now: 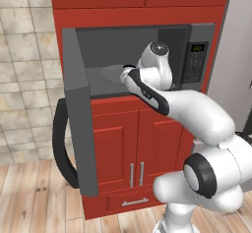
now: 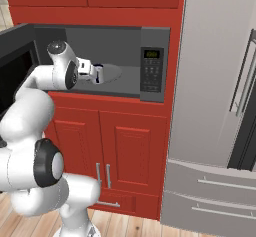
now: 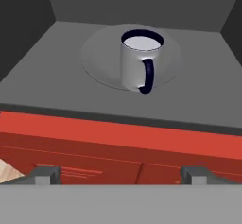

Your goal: Pick the mug from the counter and place it inside the microwave. Then close the microwave.

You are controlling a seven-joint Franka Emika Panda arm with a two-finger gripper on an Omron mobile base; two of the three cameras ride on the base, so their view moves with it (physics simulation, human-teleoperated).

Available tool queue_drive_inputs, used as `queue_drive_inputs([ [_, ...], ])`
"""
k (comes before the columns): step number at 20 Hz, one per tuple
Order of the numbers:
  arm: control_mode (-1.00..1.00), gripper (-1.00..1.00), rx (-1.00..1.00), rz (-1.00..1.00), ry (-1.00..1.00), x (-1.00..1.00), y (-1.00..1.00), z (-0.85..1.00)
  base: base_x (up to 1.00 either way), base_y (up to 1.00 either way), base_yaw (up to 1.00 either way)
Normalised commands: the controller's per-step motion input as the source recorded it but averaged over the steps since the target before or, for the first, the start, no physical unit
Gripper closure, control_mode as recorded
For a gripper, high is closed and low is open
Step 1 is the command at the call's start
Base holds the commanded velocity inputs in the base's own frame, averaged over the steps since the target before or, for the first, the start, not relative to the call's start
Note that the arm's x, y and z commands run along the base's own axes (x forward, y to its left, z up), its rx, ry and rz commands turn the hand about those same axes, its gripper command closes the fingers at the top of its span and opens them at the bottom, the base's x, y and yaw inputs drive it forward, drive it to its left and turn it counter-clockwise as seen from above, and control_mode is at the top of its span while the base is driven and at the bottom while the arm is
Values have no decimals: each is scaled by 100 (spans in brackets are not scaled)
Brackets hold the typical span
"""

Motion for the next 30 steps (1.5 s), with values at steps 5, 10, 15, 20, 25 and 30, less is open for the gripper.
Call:
queue_drive_inputs([
  [5, -100, -100, 0, 0, 0, -54, -3, 0, 0, 0, 0],
  [10, -100, -100, 0, 0, 0, -41, -9, 10, 0, 0, 0],
  [15, -100, -100, 0, 0, 0, -41, -14, 18, 0, 0, 0],
  [20, -100, -100, 0, 0, 0, -41, -11, 25, 0, 0, 0],
  [25, -100, -100, 0, 0, -1, -48, -7, 22, 0, 0, 0],
  [30, -100, -100, 0, 0, -7, -58, -6, 18, 0, 0, 0],
])
